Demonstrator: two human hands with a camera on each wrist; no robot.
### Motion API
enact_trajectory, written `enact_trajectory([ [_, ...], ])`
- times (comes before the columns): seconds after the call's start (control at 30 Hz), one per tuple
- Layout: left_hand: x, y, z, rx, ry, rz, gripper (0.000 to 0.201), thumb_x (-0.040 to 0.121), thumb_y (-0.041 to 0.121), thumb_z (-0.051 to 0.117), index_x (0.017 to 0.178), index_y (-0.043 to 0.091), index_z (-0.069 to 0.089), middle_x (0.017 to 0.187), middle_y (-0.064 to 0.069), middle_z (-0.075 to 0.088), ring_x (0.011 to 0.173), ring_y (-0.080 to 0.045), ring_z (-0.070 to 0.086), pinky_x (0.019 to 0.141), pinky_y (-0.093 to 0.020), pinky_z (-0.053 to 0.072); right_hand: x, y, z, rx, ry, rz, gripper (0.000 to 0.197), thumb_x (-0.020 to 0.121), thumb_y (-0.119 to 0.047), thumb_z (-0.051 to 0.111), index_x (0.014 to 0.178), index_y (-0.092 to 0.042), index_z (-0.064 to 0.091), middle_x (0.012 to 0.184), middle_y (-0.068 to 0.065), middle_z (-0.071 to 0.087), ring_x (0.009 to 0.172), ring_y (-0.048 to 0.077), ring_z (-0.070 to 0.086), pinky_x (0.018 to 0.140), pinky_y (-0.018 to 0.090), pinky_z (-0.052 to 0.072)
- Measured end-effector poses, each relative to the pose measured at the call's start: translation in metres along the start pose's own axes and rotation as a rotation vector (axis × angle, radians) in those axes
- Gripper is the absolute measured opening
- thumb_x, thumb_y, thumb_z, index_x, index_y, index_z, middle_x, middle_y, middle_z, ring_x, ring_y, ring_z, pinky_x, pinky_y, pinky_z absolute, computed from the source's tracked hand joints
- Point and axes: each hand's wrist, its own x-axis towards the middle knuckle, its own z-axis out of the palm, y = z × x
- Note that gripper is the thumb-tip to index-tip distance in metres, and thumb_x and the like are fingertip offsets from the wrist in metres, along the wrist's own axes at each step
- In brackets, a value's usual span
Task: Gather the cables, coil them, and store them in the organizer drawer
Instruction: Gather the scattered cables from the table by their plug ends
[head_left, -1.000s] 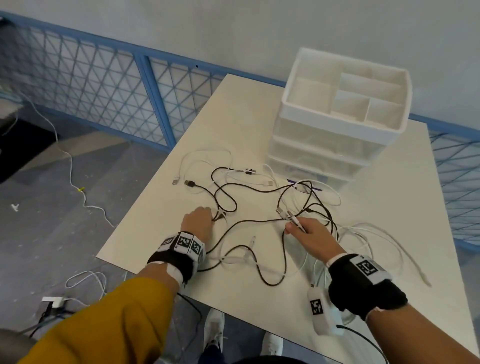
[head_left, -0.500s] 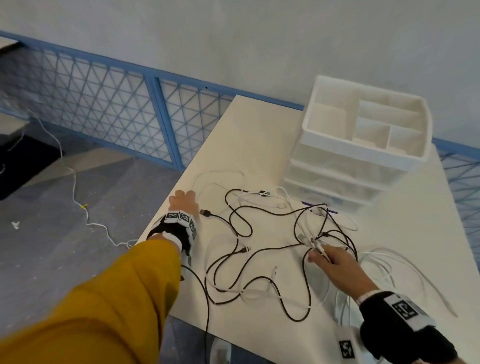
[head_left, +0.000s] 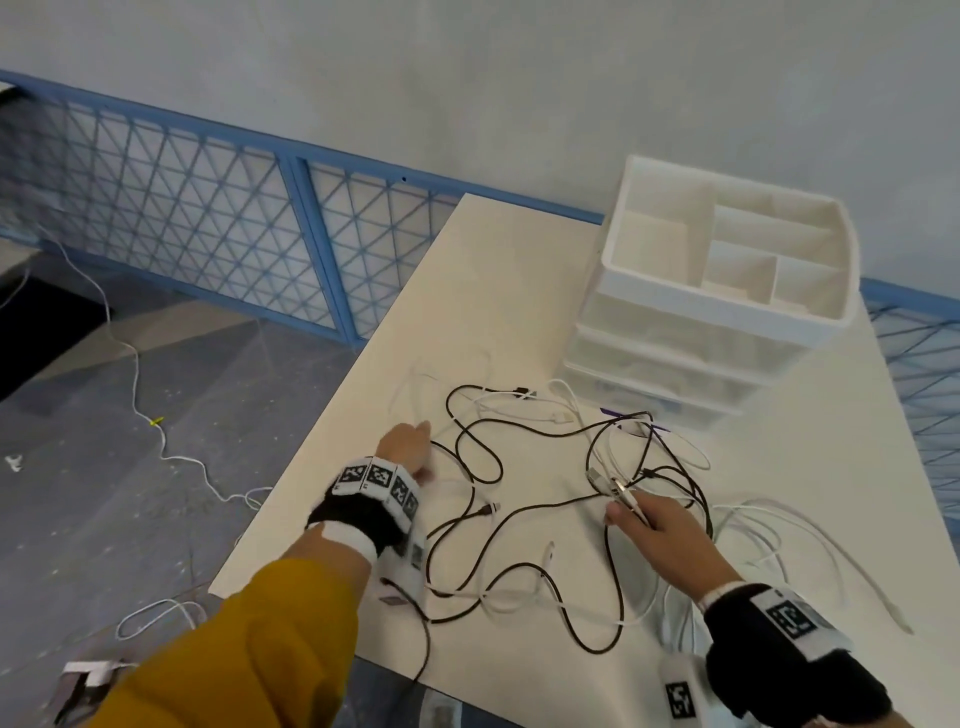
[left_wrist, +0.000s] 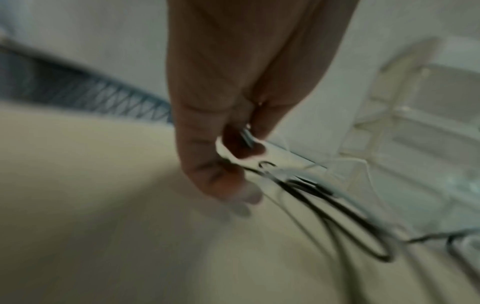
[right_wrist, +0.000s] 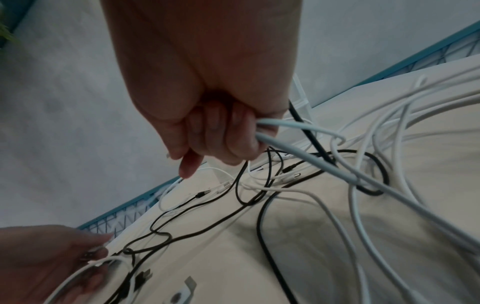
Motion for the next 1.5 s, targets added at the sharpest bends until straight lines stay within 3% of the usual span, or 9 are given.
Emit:
enact_trajectory([
  [0.1, -0.002, 0.010, 0.010, 0.062, 0.069, -0.046, 0.036, 0.089, 0.026, 0.051, 0.062, 0.003, 0.045, 0.080, -0.013, 0.059, 0.091, -0.034, 0.063, 0.072, -0.032, 0.046, 0.001, -0.008, 0.003, 0.000, -0.009, -0.012, 0.023, 0.090, -0.021, 0.052, 0.071, -0.015, 0.063, 0.059, -0.003, 0.053, 0.060, 0.011, 0.049, 0.055, 0.012, 0.035],
  [0.23, 0.000, 0.018, 0.013, 0.055, 0.159, 0.057, 0.028, 0.083, 0.005, 0.053, 0.108, -0.008, 0.054, 0.116, -0.022, 0.060, 0.110, -0.035, 0.055, 0.091, -0.035, 0.043, -0.003, -0.012, -0.002, 0.033, 0.001, -0.034, 0.025, 0.091, -0.023, 0.052, 0.067, -0.021, 0.060, 0.058, -0.006, 0.049, 0.057, 0.008, 0.045, 0.055, 0.010, 0.036],
  [0.57, -0.095, 0.084, 0.017, 0.068, -0.067, 0.876, 0.043, 0.081, 0.005, 0.060, 0.059, 0.029, 0.032, 0.063, 0.009, 0.047, 0.058, 0.003, 0.045, 0.058, -0.003, 0.035, 0.002, -0.076, -0.052, 0.106, 0.285, -0.576, 0.042, 0.078, -0.006, 0.064, 0.105, -0.038, 0.067, 0.063, -0.019, 0.066, 0.047, 0.006, 0.053, 0.056, 0.007, 0.039],
  [0.67, -0.113, 0.096, 0.028, 0.082, -0.134, 0.990, 0.047, 0.080, 0.004, 0.061, 0.059, 0.034, 0.032, 0.059, 0.013, 0.043, 0.054, 0.003, 0.048, 0.056, -0.007, 0.035, 0.009, -0.082, -0.055, -0.151, 0.287, -0.612, 0.042, 0.078, -0.016, 0.055, 0.115, -0.034, 0.062, 0.080, -0.004, 0.076, 0.066, 0.020, 0.069, 0.067, 0.033, 0.056],
  [0.8, -0.122, 0.100, 0.035, -0.028, -0.169, 0.955, 0.039, 0.079, 0.006, 0.063, 0.065, 0.033, 0.038, 0.063, 0.009, 0.047, 0.062, -0.015, 0.049, 0.065, -0.035, 0.049, 0.013, -0.070, -0.060, -0.189, 0.455, -0.611, 0.039, 0.078, -0.038, 0.044, 0.090, -0.012, 0.070, 0.073, 0.009, 0.072, 0.067, 0.029, 0.067, 0.061, 0.031, 0.048],
  [0.97, -0.128, 0.105, 0.040, -0.481, -0.156, 0.790, 0.049, 0.076, 0.000, 0.066, 0.114, 0.024, 0.047, 0.070, -0.002, 0.059, 0.061, -0.014, 0.057, 0.059, -0.019, 0.052, 0.010, -0.050, -0.062, 0.045, 0.487, -0.454, 0.030, 0.087, -0.022, 0.052, 0.062, -0.006, 0.057, 0.066, -0.004, 0.039, 0.055, 0.019, 0.047, 0.055, 0.029, 0.039],
  [1.1, -0.134, 0.114, 0.059, -0.540, -0.162, 0.777, 0.047, 0.075, 0.002, 0.069, 0.110, 0.026, 0.050, 0.069, 0.001, 0.063, 0.065, -0.008, 0.061, 0.068, -0.023, 0.056, -0.001, -0.051, -0.065, 0.255, 0.258, -0.276, 0.044, 0.095, -0.027, 0.041, 0.053, -0.016, 0.047, 0.053, -0.004, 0.048, 0.049, 0.003, 0.045, 0.057, 0.019, 0.037],
  [1.37, -0.145, 0.132, 0.082, -0.565, -0.149, 0.810, 0.014, 0.085, 0.013, 0.059, 0.076, 0.018, 0.069, 0.061, 0.009, 0.063, 0.055, -0.001, 0.057, 0.062, -0.015, 0.050, -0.007, -0.039, -0.065, 0.456, 0.145, -0.185, 0.044, 0.096, -0.030, 0.035, 0.062, -0.012, 0.056, 0.065, 0.005, 0.060, 0.069, 0.017, 0.057, 0.075, 0.034, 0.046],
  [1.5, -0.145, 0.142, 0.097, -0.456, -0.091, 0.878, 0.014, 0.082, 0.007, 0.061, 0.090, 0.008, 0.072, 0.072, 0.002, 0.065, 0.061, -0.001, 0.058, 0.065, -0.016, 0.049, -0.005, -0.024, -0.059, 0.616, 0.172, -0.180, 0.036, 0.093, -0.038, 0.036, 0.107, -0.014, 0.060, 0.096, 0.010, 0.066, 0.088, 0.019, 0.064, 0.082, 0.030, 0.052],
])
